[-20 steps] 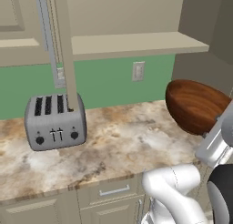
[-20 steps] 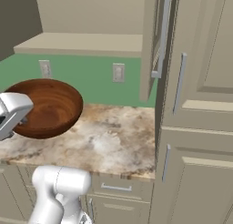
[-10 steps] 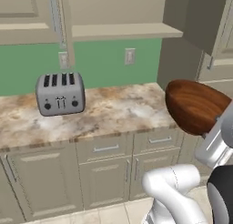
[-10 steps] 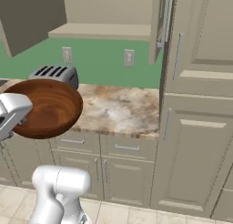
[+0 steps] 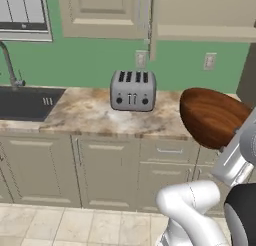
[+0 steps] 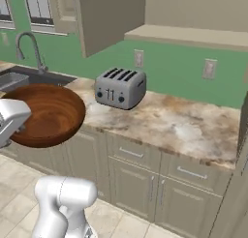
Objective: Move the bowls from the cabinet to the plates on the dining table.
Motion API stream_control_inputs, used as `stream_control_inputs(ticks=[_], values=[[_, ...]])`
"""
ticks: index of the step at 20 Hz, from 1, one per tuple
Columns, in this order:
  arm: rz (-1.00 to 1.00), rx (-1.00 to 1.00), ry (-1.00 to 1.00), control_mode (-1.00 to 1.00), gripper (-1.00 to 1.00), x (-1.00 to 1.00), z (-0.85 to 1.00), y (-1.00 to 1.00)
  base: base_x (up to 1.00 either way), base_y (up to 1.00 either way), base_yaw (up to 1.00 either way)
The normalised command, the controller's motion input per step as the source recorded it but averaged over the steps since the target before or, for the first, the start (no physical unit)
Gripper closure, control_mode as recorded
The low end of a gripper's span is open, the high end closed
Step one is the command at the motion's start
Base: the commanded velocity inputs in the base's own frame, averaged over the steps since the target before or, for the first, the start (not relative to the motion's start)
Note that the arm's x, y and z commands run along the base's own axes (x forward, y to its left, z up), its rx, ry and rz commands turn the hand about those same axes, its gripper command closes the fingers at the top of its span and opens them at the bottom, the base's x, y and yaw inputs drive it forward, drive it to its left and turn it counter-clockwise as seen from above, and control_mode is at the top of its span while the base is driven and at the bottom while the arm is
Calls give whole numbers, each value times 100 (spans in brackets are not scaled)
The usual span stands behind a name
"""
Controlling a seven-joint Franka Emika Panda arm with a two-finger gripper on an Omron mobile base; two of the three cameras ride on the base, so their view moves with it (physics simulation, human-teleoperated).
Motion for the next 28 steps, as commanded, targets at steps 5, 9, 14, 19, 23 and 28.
stream_control_inputs(ticks=[5, 9, 14, 19, 23, 28], values=[[0, 0, 0, 100, 100, 0, 0, 0, 14, 100, 60], [0, 0, 0, 100, 100, 0, 0, 0, 4, 100, 60], [0, 0, 0, 100, 100, 0, 0, 0, 0, 94, 59], [0, 0, 0, 100, 100, 0, 0, 0, 0, 69, 59], [0, 0, 0, 100, 100, 0, 0, 0, 0, 37, 64], [0, 0, 0, 100, 100, 0, 0, 0, 0, 1, 57]])
